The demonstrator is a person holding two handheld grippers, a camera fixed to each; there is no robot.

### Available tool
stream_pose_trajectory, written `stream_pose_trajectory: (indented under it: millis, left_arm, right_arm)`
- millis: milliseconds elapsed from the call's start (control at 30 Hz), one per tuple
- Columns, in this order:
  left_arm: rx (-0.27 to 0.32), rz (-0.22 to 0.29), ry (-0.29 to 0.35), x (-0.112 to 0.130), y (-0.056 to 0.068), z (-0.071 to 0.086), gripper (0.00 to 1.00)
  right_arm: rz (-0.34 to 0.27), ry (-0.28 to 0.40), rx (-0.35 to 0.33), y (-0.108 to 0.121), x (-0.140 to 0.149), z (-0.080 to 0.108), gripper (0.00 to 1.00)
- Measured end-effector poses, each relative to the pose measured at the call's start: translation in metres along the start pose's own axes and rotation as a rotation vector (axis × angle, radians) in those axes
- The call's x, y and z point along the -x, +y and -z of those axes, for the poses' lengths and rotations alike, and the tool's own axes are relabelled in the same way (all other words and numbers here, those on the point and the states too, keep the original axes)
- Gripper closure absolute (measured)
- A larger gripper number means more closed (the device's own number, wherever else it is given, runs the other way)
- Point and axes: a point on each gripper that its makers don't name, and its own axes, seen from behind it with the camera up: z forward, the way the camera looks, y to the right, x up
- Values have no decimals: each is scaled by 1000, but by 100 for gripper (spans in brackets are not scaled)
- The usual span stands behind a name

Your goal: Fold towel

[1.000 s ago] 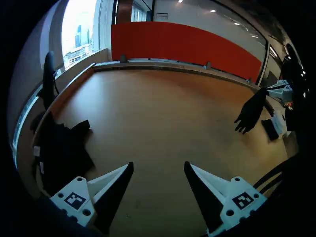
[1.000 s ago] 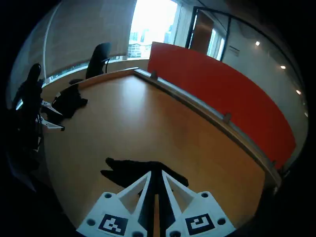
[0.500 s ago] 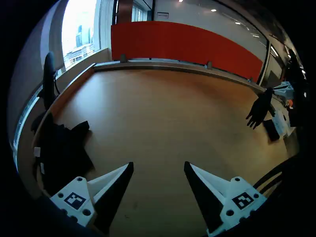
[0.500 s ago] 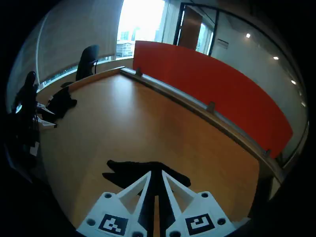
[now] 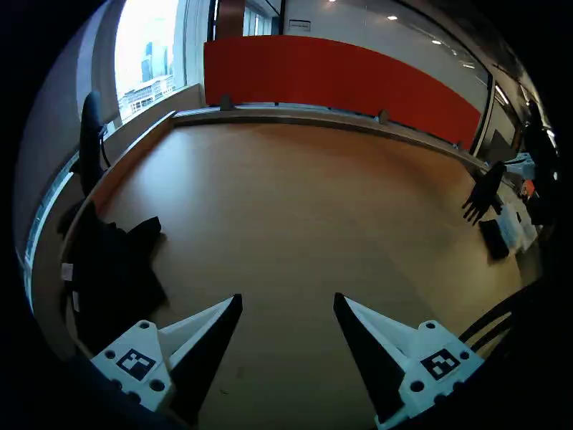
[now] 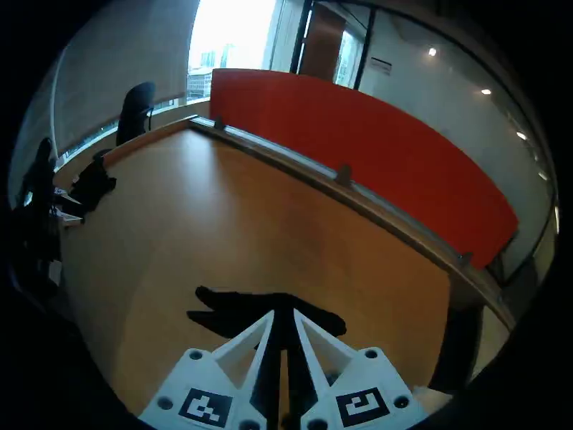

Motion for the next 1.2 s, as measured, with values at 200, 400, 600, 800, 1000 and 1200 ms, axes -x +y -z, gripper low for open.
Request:
stream_pose_trajectory:
  millis: [200, 400, 600, 800, 1000, 1200]
  left_arm:
    - [-7, -6, -5, -3, 4, -2, 5]
    - [-10, -16, -9, -4, 11, -3, 5]
    - [-13, -20, -14, -5, 16, -5, 5]
    - [-18, -23, -15, -5, 20, -5, 5]
    - [-21, -23, -17, -4, 23, -4, 5]
    - [-22, -27, -20, -3, 24, -4, 5]
  right_arm:
    - [-10, -31, 35, 36, 16, 4, 96]
    - [-16, -62, 58, 63, 33, 6, 96]
    - [-34, -85, 80, 86, 46, 10, 96]
    - [-43, -107, 94, 104, 55, 12, 96]
    - [-48, -126, 105, 117, 63, 14, 96]
    - [-47, -143, 108, 124, 70, 14, 96]
